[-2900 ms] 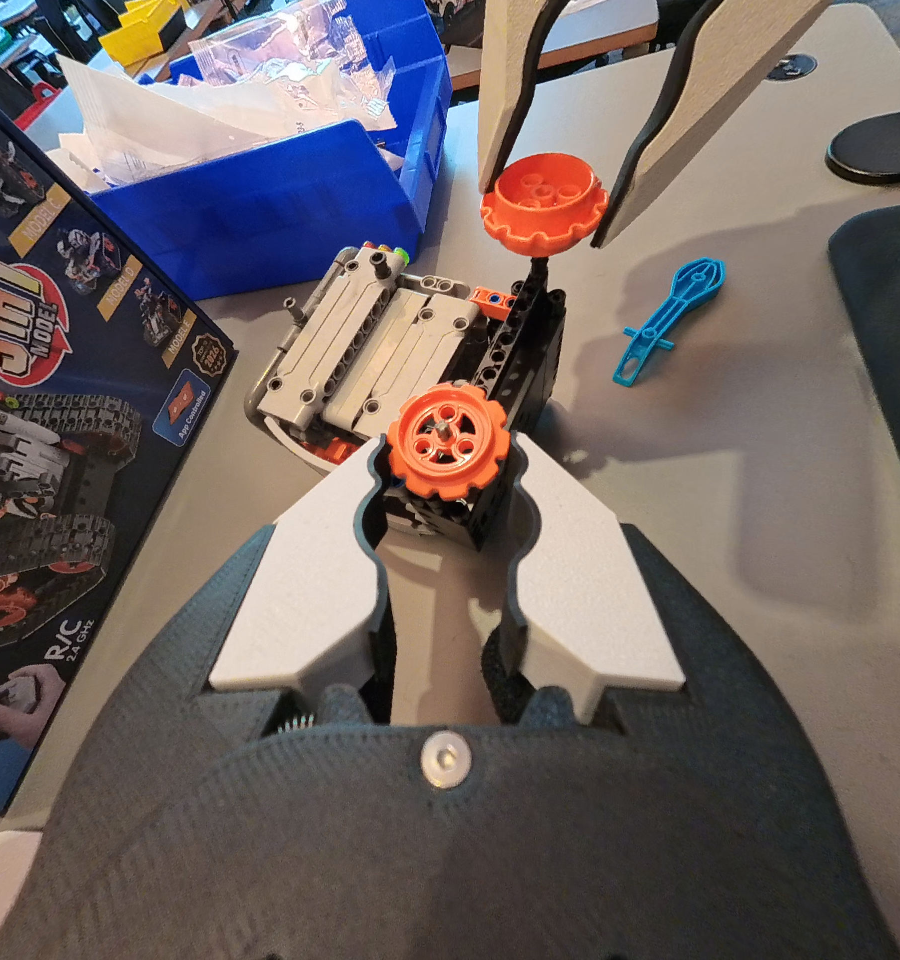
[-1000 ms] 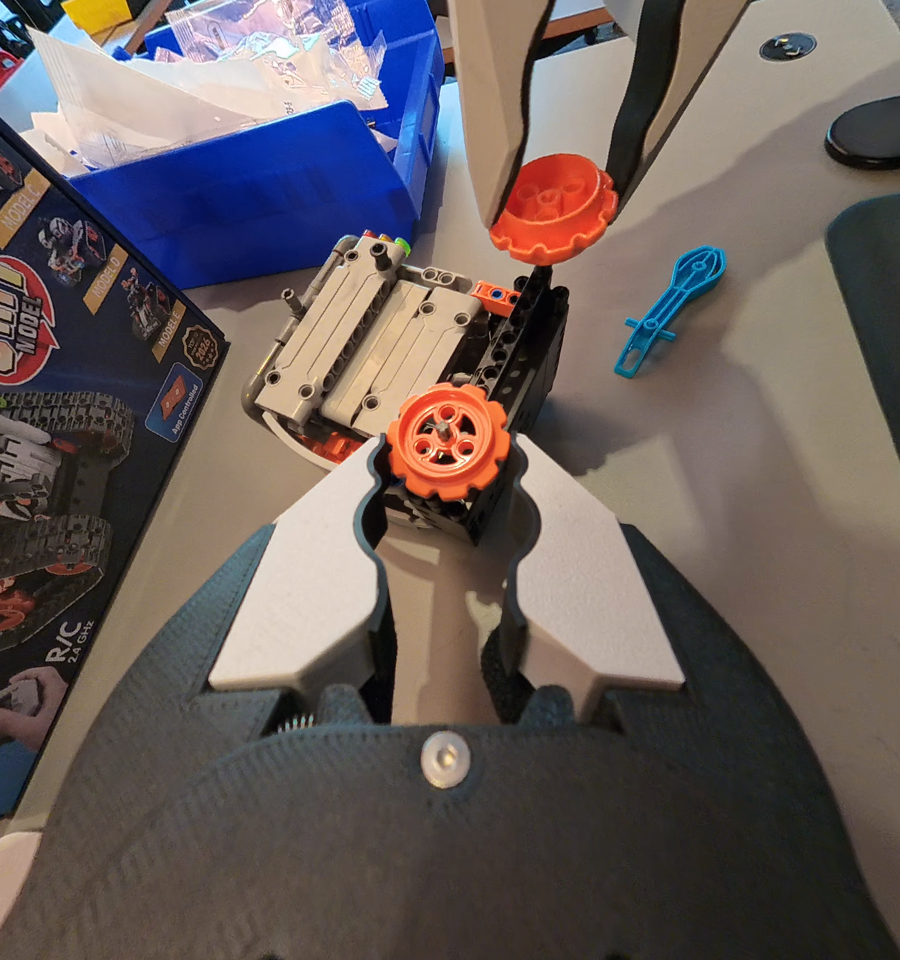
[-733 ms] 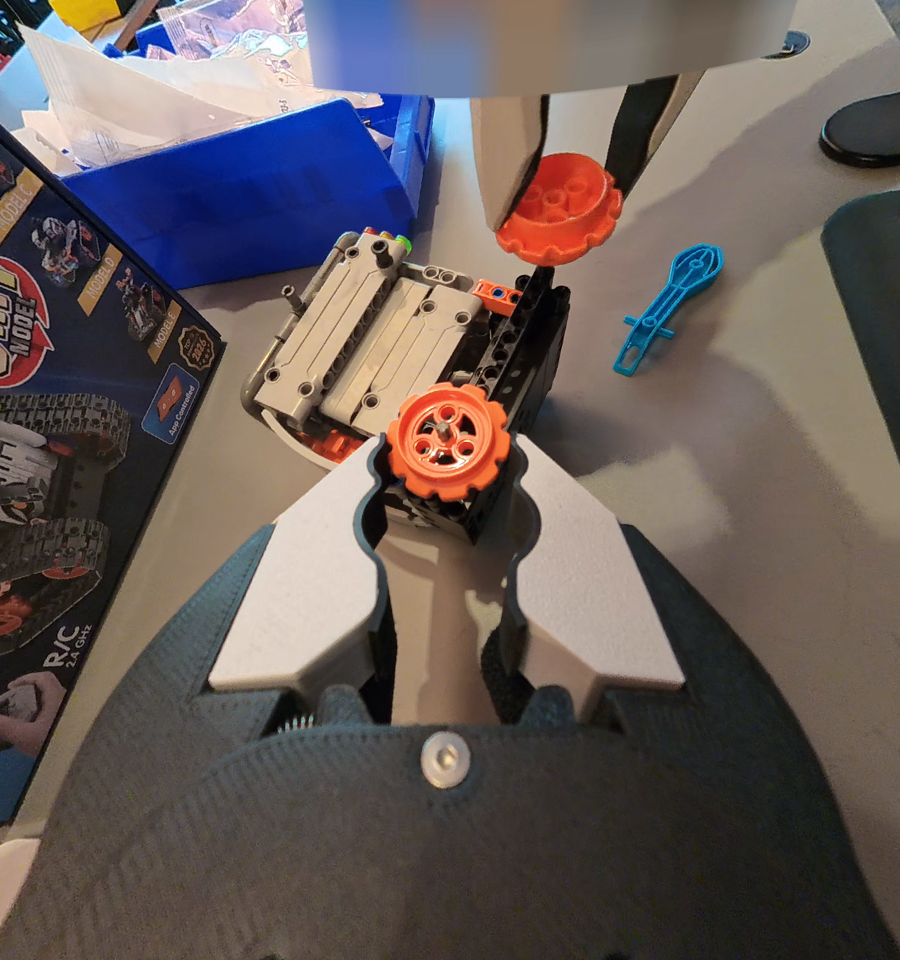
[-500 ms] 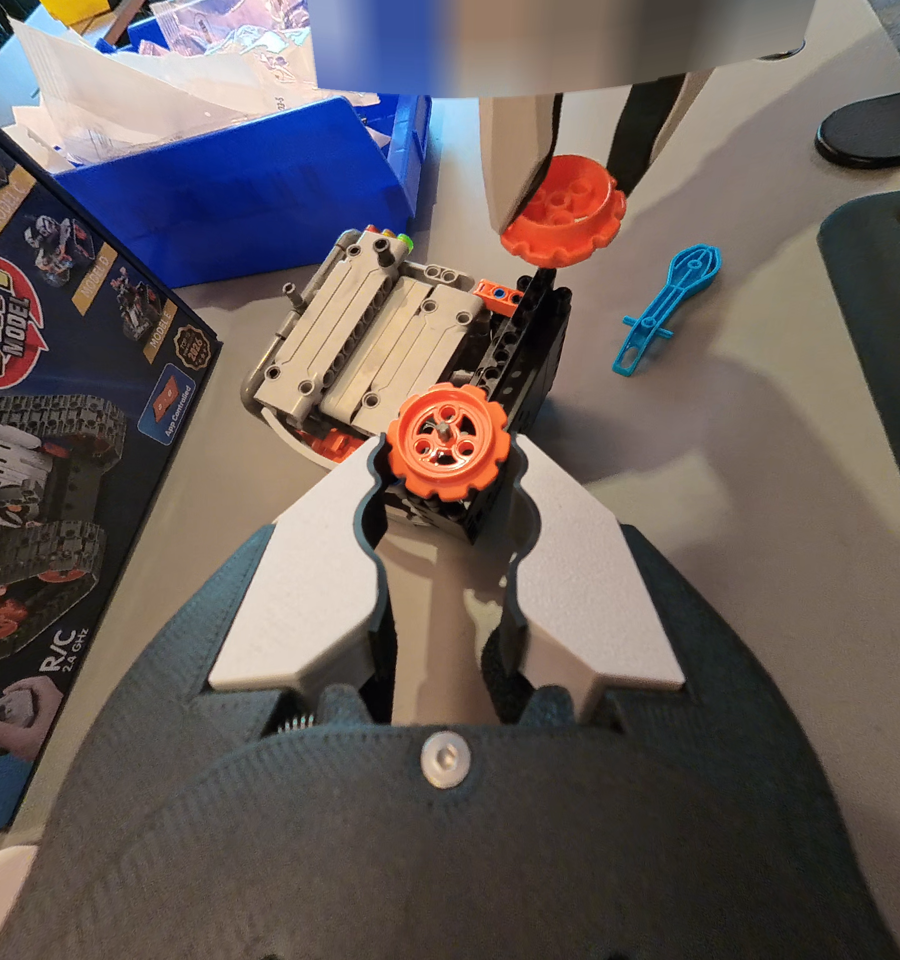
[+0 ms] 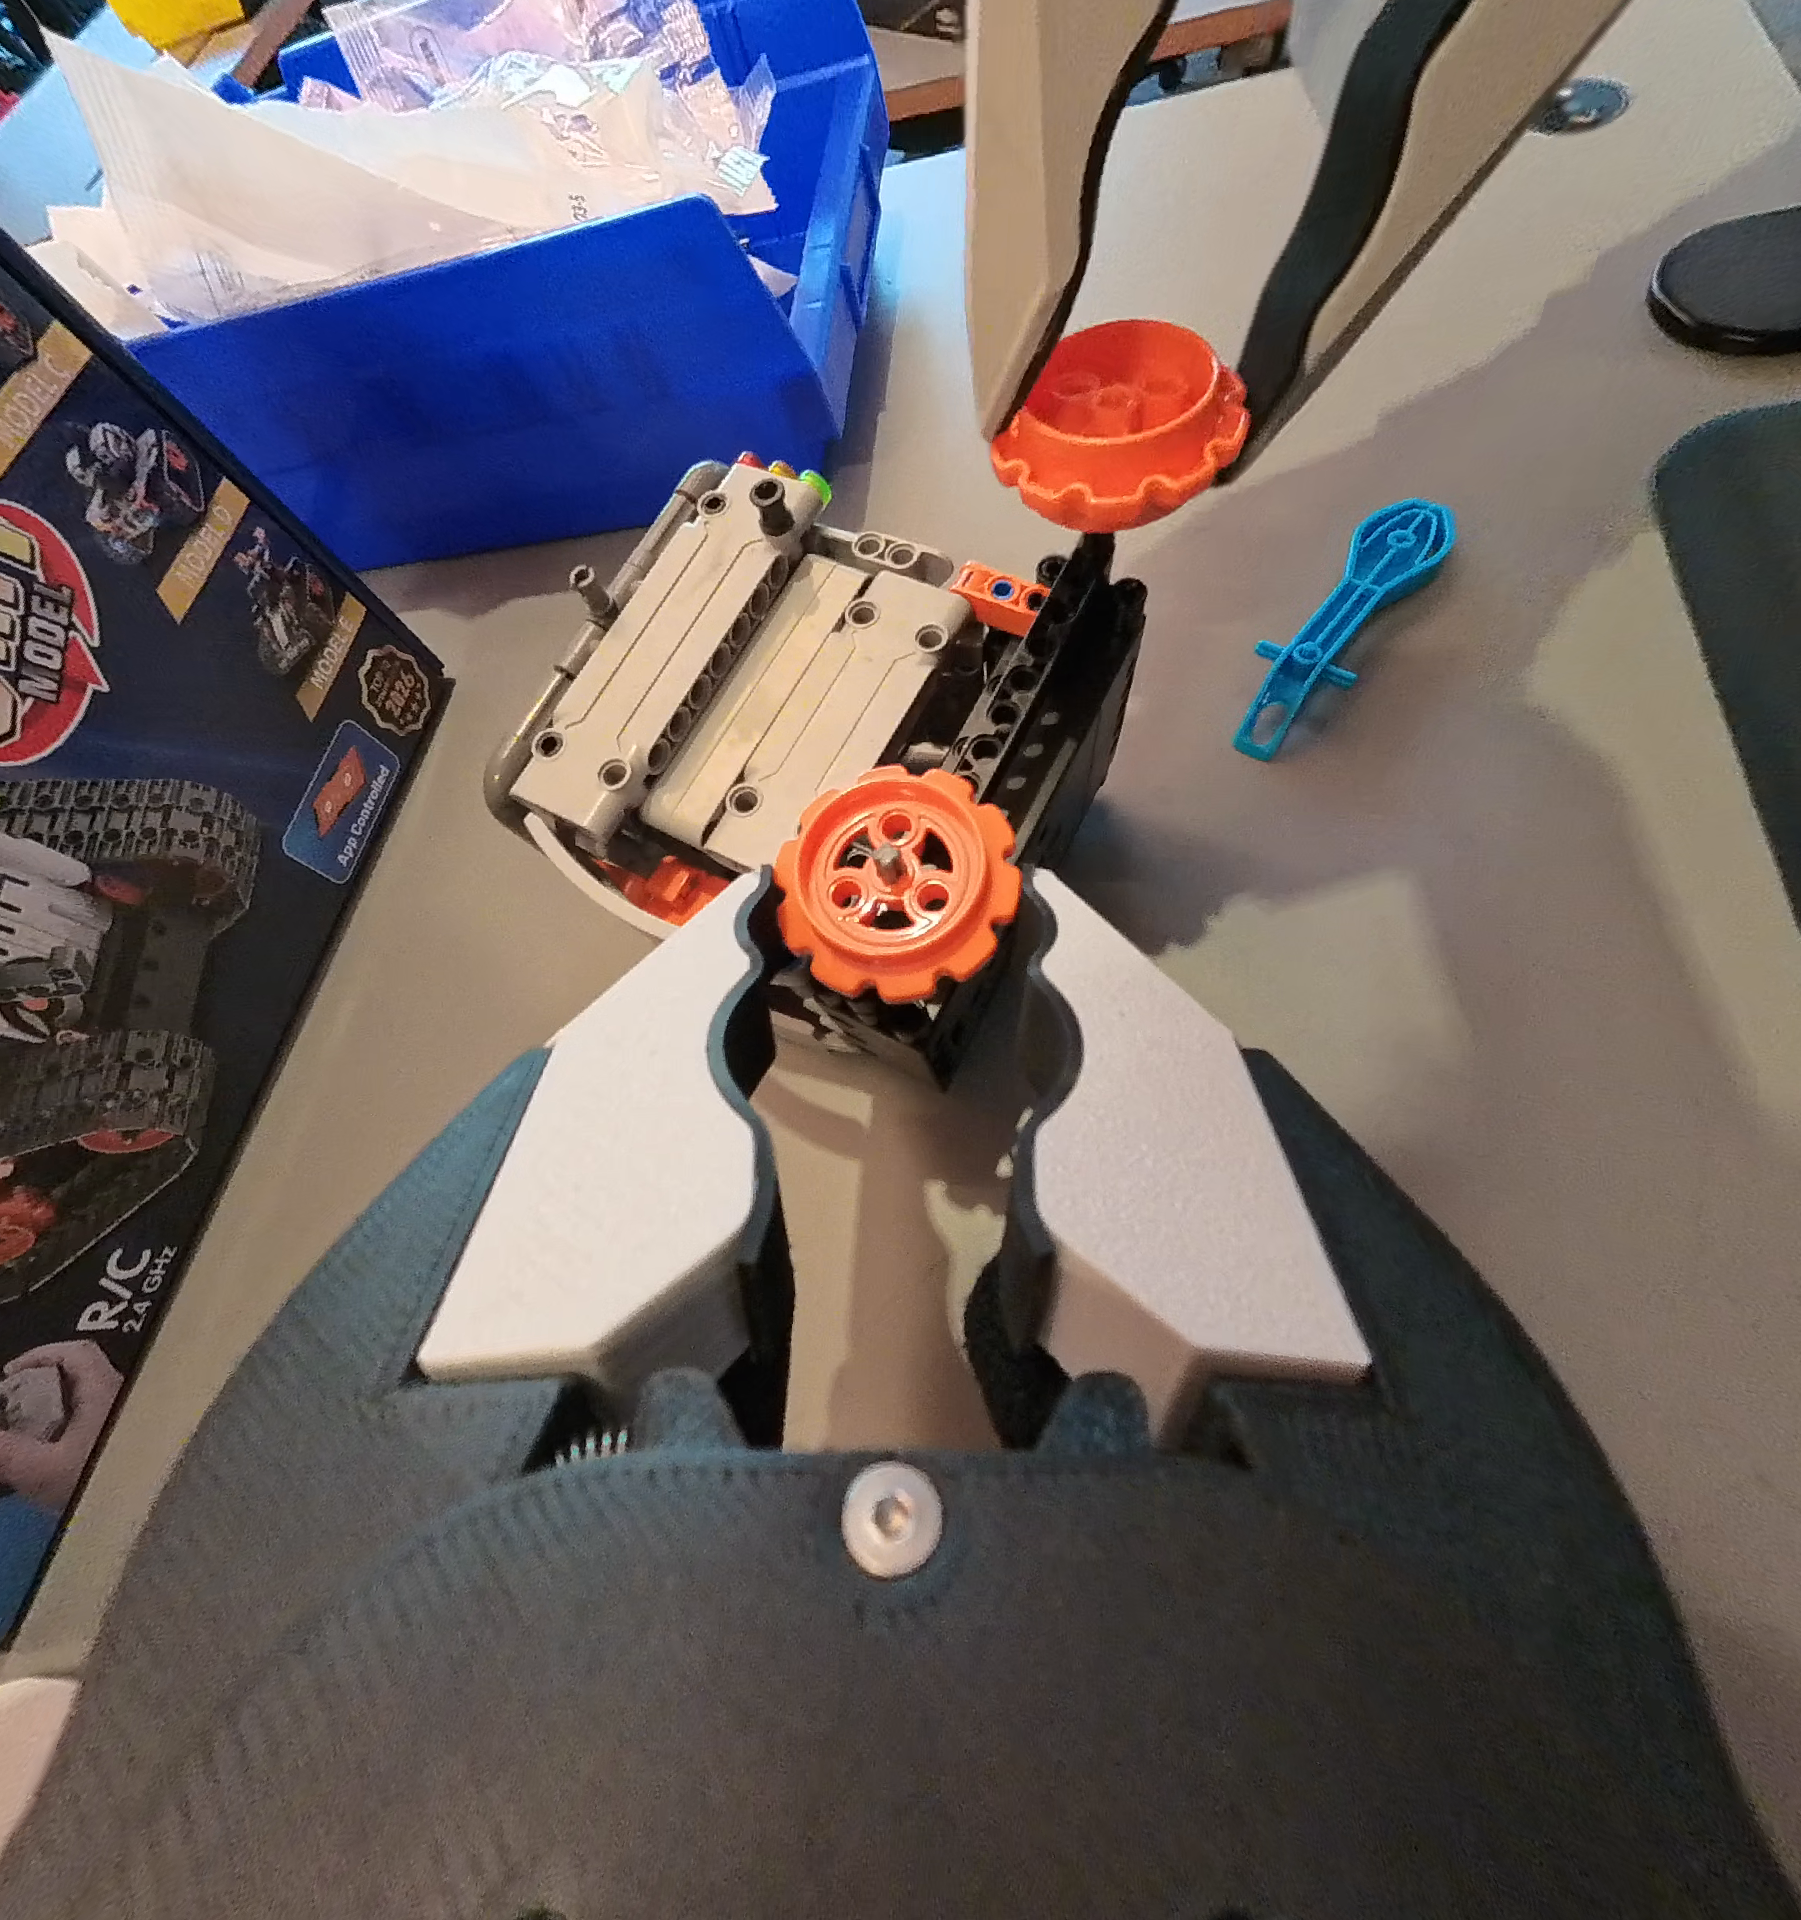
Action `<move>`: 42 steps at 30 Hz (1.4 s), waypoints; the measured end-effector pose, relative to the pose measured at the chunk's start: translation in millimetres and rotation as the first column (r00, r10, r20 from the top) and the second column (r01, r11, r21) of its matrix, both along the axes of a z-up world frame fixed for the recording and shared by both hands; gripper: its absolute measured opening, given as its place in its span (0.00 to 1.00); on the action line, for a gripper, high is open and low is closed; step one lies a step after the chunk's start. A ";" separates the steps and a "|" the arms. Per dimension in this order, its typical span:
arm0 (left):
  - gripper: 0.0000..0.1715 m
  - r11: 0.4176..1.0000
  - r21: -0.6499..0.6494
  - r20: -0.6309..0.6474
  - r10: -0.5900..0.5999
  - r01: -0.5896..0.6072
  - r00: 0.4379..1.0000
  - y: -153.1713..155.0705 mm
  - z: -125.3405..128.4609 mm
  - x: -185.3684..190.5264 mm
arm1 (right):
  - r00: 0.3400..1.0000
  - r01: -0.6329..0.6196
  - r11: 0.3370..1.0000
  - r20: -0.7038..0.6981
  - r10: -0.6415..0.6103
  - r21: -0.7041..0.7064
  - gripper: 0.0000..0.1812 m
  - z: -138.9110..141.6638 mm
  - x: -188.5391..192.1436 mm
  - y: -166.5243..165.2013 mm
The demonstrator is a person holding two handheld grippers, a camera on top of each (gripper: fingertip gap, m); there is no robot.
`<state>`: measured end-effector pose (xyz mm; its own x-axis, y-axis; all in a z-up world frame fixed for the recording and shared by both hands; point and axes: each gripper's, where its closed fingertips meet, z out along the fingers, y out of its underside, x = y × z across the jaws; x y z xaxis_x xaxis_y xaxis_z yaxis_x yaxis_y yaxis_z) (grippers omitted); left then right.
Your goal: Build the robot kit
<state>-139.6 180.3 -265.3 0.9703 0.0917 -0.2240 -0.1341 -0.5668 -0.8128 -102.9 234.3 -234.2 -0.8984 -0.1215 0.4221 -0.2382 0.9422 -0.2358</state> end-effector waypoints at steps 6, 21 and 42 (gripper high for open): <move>0.25 1.000 0.003 0.000 0.021 -0.021 1.000 -0.1 0.2 0.4 | 0.978 0.210 0.978 -0.017 -0.210 -0.017 0.19 0.1 -1.7 1.1; 0.25 0.997 0.017 0.000 0.073 -0.073 0.997 -0.2 0.7 3.0 | 0.895 0.444 0.896 -0.061 -0.443 0.017 0.19 -0.7 -4.4 4.5; 0.24 0.992 0.055 -0.018 0.117 -0.116 0.993 12.3 9.1 7.4 | 0.832 0.554 0.830 0.039 -0.553 -0.062 0.19 -1.6 -8.0 22.4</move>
